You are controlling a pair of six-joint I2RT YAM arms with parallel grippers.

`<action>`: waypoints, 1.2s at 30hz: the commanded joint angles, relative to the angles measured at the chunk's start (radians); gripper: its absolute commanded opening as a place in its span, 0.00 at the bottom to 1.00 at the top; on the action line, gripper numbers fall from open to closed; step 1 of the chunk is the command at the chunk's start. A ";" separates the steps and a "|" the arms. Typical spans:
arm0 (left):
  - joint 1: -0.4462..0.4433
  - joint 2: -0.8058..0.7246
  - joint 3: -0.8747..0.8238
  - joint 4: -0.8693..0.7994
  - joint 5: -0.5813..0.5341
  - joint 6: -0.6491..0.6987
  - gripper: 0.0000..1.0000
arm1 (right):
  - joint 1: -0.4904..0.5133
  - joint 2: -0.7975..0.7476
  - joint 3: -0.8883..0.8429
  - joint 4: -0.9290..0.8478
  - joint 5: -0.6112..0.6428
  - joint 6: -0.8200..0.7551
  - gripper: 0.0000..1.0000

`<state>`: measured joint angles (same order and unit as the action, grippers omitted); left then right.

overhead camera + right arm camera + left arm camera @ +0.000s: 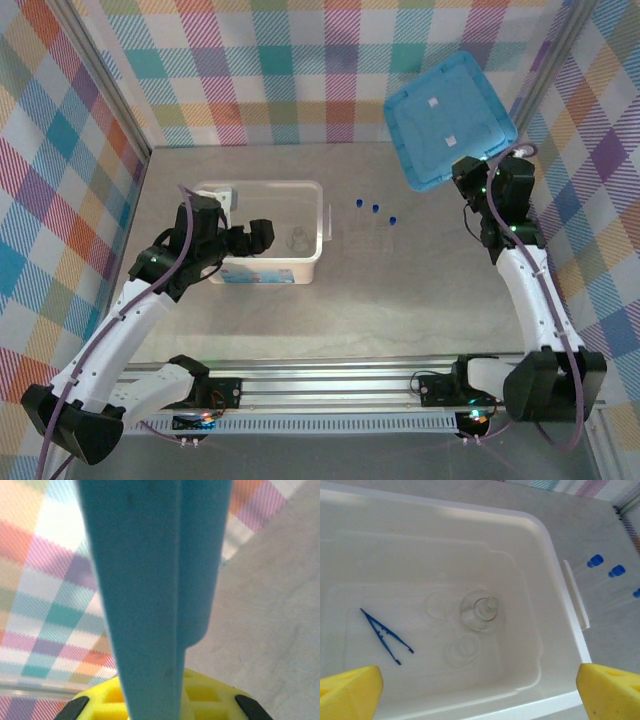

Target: Organize the chemistry lab equipment

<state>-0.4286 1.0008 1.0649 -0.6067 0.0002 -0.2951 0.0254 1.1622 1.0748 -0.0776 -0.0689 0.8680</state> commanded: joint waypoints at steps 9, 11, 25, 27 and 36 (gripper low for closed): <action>0.016 -0.082 0.004 0.168 0.216 0.026 1.00 | 0.322 -0.114 0.152 -0.051 0.222 -0.418 0.00; 0.019 -0.154 -0.087 0.309 0.262 -0.010 1.00 | 0.373 -0.113 0.151 -0.033 0.239 -0.462 0.00; 0.054 -0.078 0.121 -0.008 0.059 -0.082 0.99 | 0.822 -0.018 0.176 0.109 0.527 -0.931 0.01; 0.080 -0.078 0.142 -0.036 0.075 -0.104 0.98 | 0.878 0.011 0.185 0.144 0.574 -1.022 0.00; 0.192 -0.057 0.269 -0.110 0.213 -0.216 0.91 | 1.036 0.162 0.195 0.385 0.770 -1.377 0.00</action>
<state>-0.2737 0.9363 1.2800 -0.6796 0.1390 -0.4492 1.0336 1.2938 1.2274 0.1020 0.5903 -0.3225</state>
